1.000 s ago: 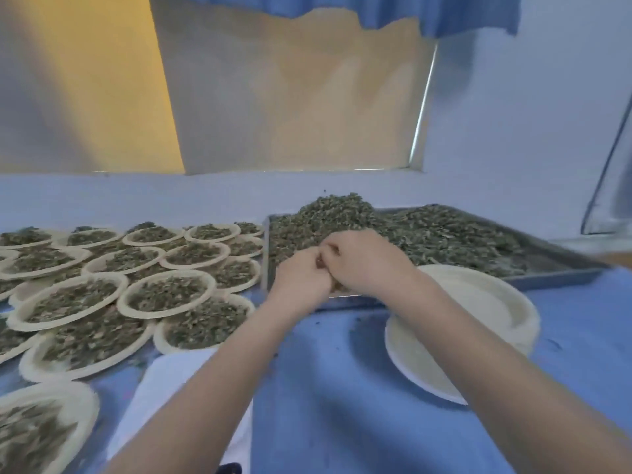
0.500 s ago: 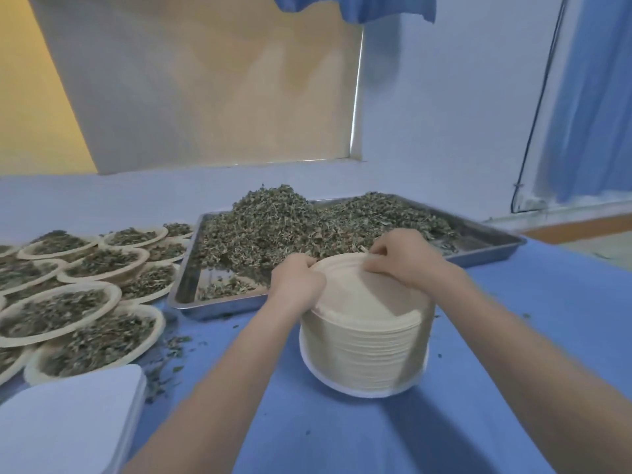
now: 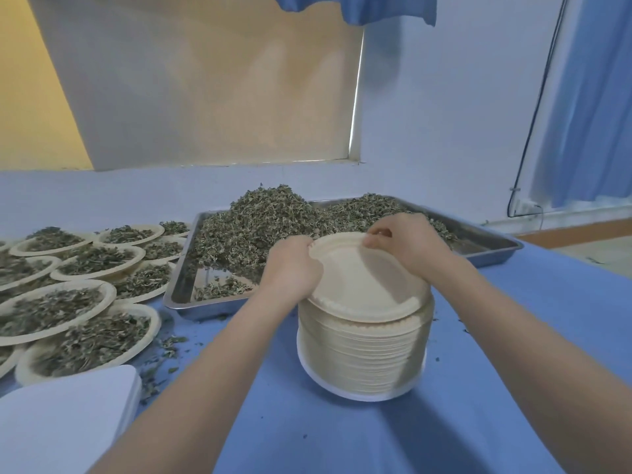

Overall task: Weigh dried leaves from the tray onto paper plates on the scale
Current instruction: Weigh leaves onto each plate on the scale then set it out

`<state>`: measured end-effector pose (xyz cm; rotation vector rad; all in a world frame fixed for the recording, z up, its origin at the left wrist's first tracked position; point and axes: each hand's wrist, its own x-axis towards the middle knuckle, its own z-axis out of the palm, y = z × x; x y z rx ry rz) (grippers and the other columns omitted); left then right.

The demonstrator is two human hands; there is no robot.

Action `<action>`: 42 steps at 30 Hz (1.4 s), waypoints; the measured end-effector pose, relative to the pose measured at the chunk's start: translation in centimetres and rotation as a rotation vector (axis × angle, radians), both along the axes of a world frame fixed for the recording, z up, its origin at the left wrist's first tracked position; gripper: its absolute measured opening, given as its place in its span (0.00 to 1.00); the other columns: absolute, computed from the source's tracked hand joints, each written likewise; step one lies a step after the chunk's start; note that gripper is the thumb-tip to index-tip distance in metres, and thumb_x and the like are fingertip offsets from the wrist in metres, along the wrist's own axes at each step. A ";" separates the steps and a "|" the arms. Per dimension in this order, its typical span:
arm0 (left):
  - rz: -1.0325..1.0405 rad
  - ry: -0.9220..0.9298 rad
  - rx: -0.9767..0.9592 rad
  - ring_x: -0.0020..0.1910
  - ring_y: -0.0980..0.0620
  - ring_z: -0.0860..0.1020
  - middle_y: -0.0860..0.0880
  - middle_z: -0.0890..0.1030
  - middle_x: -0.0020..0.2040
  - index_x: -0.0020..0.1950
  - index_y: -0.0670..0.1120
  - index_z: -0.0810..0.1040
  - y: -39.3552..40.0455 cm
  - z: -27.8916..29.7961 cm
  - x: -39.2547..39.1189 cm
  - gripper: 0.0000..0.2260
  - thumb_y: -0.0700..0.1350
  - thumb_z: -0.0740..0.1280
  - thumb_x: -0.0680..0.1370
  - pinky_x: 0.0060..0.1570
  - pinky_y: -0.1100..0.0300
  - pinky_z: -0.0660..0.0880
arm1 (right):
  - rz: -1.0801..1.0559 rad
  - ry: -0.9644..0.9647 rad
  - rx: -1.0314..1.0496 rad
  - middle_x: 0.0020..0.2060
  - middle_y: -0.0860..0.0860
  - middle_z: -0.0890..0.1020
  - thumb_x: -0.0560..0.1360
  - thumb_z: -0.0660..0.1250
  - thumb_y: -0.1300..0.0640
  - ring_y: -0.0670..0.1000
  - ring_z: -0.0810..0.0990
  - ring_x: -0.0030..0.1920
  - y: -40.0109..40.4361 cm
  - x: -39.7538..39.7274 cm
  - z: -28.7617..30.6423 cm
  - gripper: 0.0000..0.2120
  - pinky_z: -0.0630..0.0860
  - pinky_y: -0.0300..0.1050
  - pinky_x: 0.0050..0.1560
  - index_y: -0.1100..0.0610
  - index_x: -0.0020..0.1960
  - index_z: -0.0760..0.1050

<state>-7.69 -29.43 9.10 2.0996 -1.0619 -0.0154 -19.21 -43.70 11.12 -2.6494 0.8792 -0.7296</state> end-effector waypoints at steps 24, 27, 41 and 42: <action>0.603 0.280 -0.060 0.50 0.45 0.80 0.45 0.82 0.48 0.42 0.48 0.77 29.9 -4.4 11.5 0.07 0.40 0.73 0.71 0.53 0.52 0.76 | 0.360 0.204 0.041 0.41 0.53 0.81 0.78 0.64 0.49 0.56 0.79 0.43 25.7 18.2 -5.7 0.13 0.74 0.44 0.41 0.56 0.50 0.82; 0.603 0.289 -0.071 0.50 0.48 0.78 0.47 0.79 0.51 0.49 0.48 0.75 30.1 -6.4 11.8 0.09 0.42 0.73 0.72 0.51 0.54 0.75 | 0.330 0.242 0.001 0.38 0.53 0.80 0.78 0.63 0.49 0.55 0.76 0.40 26.0 18.3 -6.6 0.12 0.73 0.43 0.40 0.55 0.50 0.83; 0.620 0.317 -0.273 0.52 0.54 0.76 0.54 0.79 0.55 0.63 0.51 0.74 31.0 -9.1 11.9 0.18 0.50 0.69 0.74 0.50 0.58 0.70 | 0.445 -0.017 0.447 0.62 0.46 0.78 0.75 0.53 0.31 0.49 0.73 0.64 24.0 18.3 -9.9 0.29 0.66 0.44 0.56 0.48 0.65 0.75; 0.620 0.307 -0.329 0.54 0.54 0.76 0.54 0.79 0.56 0.62 0.51 0.74 31.1 -9.3 11.8 0.17 0.51 0.69 0.74 0.54 0.56 0.71 | 0.460 -0.050 0.490 0.62 0.45 0.77 0.75 0.52 0.31 0.48 0.73 0.64 23.8 18.2 -10.2 0.29 0.66 0.44 0.56 0.46 0.65 0.74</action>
